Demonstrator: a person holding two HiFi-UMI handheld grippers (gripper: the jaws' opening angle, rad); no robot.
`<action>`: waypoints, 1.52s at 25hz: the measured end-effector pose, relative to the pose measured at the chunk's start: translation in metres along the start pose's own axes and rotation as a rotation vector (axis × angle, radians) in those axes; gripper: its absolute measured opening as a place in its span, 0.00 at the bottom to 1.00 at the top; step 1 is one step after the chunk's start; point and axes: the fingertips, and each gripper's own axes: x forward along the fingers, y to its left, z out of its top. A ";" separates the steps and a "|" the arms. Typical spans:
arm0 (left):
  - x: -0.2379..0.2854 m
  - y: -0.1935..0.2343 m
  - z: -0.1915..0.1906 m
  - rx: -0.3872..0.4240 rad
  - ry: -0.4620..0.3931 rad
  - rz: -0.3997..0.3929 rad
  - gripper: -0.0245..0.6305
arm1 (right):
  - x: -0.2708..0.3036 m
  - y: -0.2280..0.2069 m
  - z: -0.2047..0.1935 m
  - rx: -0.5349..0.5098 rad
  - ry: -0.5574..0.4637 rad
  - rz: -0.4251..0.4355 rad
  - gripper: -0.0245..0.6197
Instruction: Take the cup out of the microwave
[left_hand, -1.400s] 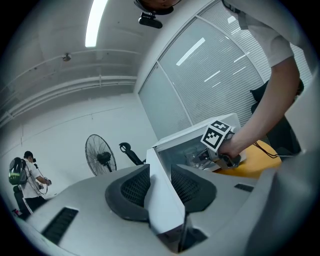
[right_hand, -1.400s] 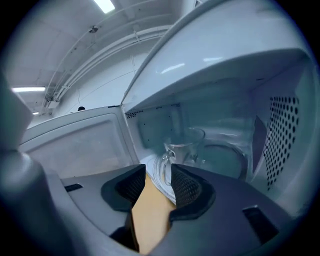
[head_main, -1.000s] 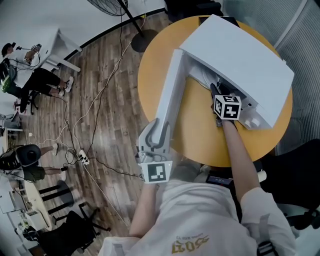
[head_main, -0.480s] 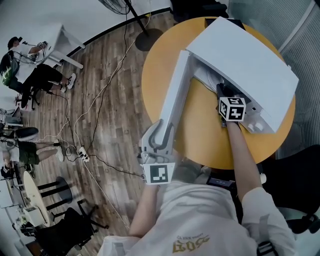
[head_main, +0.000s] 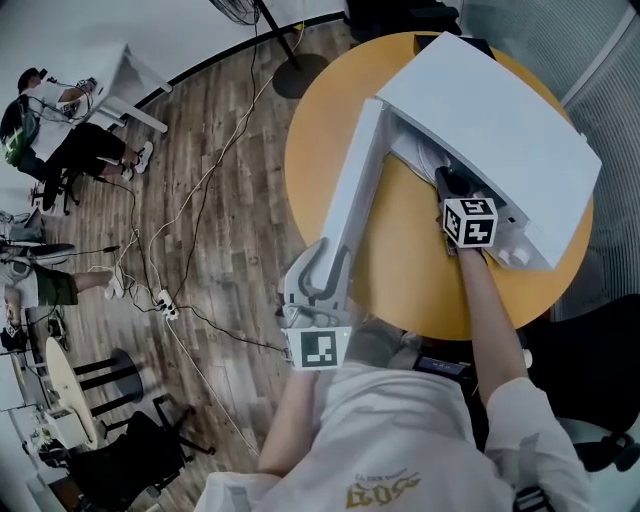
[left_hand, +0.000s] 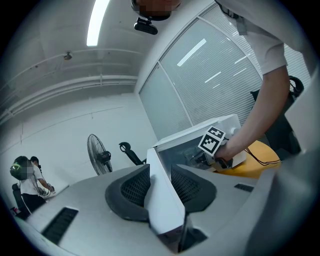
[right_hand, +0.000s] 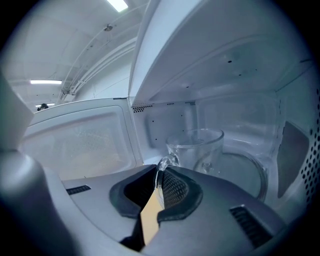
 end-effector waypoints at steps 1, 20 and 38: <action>0.000 0.001 0.001 0.000 -0.004 0.001 0.26 | 0.000 0.001 0.001 -0.001 -0.002 0.004 0.08; 0.000 0.004 0.003 0.006 -0.025 0.009 0.26 | -0.034 0.038 0.025 -0.001 -0.125 0.091 0.08; 0.001 0.002 0.003 -0.002 -0.040 0.020 0.26 | -0.071 0.078 -0.001 -0.032 -0.110 0.221 0.08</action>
